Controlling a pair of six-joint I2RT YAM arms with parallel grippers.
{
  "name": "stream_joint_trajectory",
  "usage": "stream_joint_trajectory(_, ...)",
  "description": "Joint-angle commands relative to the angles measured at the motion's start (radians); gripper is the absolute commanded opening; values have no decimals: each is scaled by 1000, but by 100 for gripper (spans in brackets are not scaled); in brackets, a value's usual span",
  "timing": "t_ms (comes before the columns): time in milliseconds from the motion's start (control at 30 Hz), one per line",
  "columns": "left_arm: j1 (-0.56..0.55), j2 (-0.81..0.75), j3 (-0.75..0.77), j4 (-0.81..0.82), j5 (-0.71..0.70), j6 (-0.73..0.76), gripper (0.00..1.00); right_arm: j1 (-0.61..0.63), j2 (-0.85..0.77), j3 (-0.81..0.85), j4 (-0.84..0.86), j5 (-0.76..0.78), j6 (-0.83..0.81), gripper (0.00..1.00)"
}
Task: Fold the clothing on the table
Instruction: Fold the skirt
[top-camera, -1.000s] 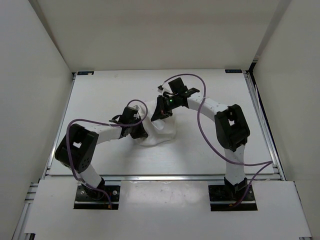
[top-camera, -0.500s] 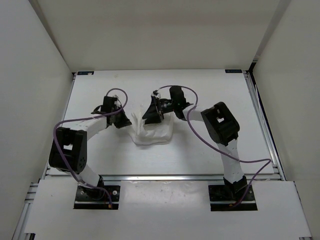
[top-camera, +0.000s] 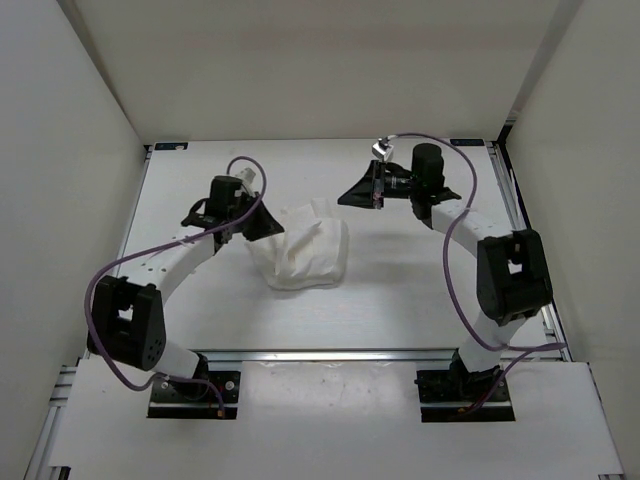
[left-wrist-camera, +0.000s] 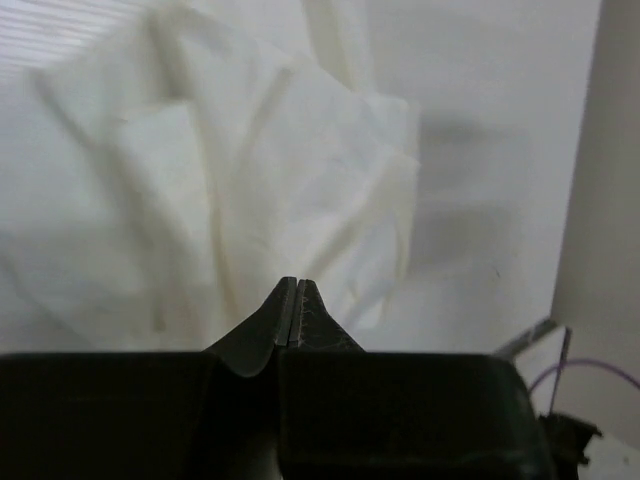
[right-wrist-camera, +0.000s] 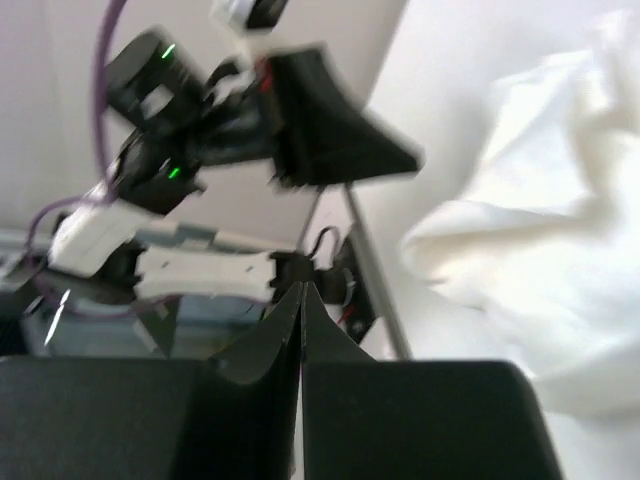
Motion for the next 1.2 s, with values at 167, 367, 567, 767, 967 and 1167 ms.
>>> stream_joint_trajectory(167,-252,92,12,180,161,-115,0,-64,-80,-150,-409,191,-318,0)
stream_joint_trajectory(367,-254,178,72,108,-78,-38,0,-54,-98,-179,-389,186,-310,0)
stream_joint_trajectory(567,-81,180,41,86,-172,-34,0,-50,-120,-194,-375,166,-307,0)
stream_joint_trajectory(767,127,57,-81,33,-224,39,0,-28,-87,-182,-381,142,-292,0)
stream_joint_trajectory(967,90,-56,-142,-21,-275,50,0,-16,-39,-90,-443,140,-335,2)
stream_joint_trajectory(1167,-3,-44,-76,82,-36,-71,0,19,119,57,-472,54,-315,2)
